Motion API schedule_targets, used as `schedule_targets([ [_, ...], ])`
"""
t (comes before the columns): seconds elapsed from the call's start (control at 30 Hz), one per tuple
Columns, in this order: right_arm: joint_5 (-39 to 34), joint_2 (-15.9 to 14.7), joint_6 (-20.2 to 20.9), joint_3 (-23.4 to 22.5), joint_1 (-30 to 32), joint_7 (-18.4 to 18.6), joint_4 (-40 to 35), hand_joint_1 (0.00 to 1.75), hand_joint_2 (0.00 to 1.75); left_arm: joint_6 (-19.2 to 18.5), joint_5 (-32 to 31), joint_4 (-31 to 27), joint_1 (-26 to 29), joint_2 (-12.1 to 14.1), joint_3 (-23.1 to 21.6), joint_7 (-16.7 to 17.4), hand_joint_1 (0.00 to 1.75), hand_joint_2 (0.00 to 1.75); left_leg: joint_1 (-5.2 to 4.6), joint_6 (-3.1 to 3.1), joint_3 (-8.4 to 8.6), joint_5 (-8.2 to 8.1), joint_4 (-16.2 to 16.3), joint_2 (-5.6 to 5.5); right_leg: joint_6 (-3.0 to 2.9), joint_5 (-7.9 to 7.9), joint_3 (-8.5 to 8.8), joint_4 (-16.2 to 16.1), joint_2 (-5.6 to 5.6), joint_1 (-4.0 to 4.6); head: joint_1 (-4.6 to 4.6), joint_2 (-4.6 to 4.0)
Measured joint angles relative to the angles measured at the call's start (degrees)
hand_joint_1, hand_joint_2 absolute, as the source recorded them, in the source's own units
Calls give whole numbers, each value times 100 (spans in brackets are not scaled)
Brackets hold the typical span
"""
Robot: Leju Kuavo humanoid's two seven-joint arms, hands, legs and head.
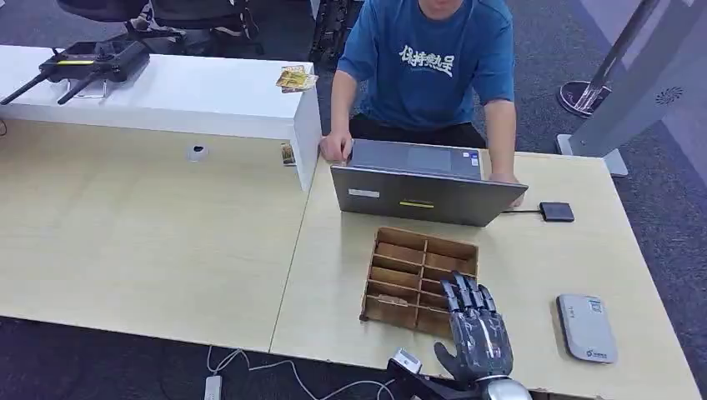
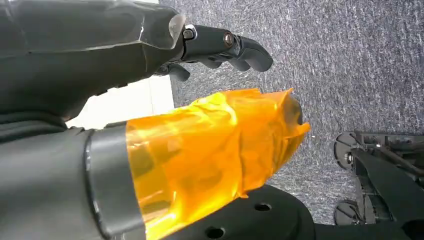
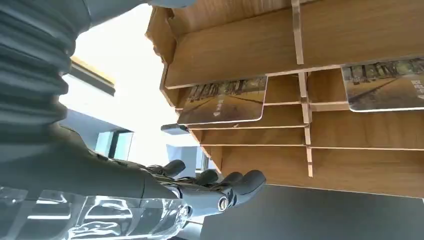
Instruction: Pass the card to the sensor for recognition and then transmit it.
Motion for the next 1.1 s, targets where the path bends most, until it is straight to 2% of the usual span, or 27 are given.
schedule_targets([
  [0.2,0,0,-20,2,11,0,-44,0,175,4,-4,0,1,0,0,0,0,0,0,0,0,0,0,0,0,0,-1,0,0,0,0,0],
  [0.27,0,0,-24,2,12,0,-50,12,175,4,-4,0,0,0,0,0,0,0,0,0,0,0,0,0,0,0,-1,0,0,0,0,0],
  [0.3,0,0,-24,2,13,0,-52,33,175,7,-6,0,0,0,0,0,0,0,0,0,0,0,0,0,0,0,-1,0,0,0,0,0],
  [0.33,0,0,-24,2,15,0,-59,89,175,7,-7,0,1,0,0,0,0,0,0,0,0,0,0,0,0,0,-1,0,0,0,0,0],
  [0.37,0,0,-24,2,14,0,-63,89,175,7,-7,0,1,0,0,0,0,0,0,0,0,0,0,0,0,0,-1,0,0,0,-2,0],
  [0.4,0,0,-24,2,14,0,-63,124,175,7,-7,0,0,0,0,0,0,0,0,0,0,0,0,0,0,0,-1,0,0,0,0,0],
  [0.43,0,0,-24,2,14,0,-63,129,175,7,-7,0,1,0,0,0,0,0,0,0,0,0,0,0,0,0,-1,0,0,0,-2,0],
  [0.6,0,0,-28,2,14,-7,-72,134,175,4,-4,0,1,0,0,0,0,0,0,0,0,0,0,0,0,0,-1,0,0,0,0,0],
  [0.63,0,0,-28,2,14,-9,-79,127,175,4,-4,0,1,0,0,0,0,0,0,0,0,0,0,0,0,0,-1,0,0,0,0,0],
  [0.77,0,-4,-22,2,12,-15,-81,126,175,4,-2,0,1,0,0,0,0,0,0,0,0,0,0,0,0,0,-1,0,0,0,0,0],
  [0.87,-15,-13,-20,2,10,-15,-98,133,175,4,2,0,1,-2,0,0,0,0,0,0,0,0,0,0,0,0,-1,0,0,0,0,0],
  [1.1,-17,-31,-20,2,2,-17,-127,134,175,4,4,0,1,-2,0,0,0,0,0,0,0,0,0,0,0,0,-1,0,0,0,0,0],
])
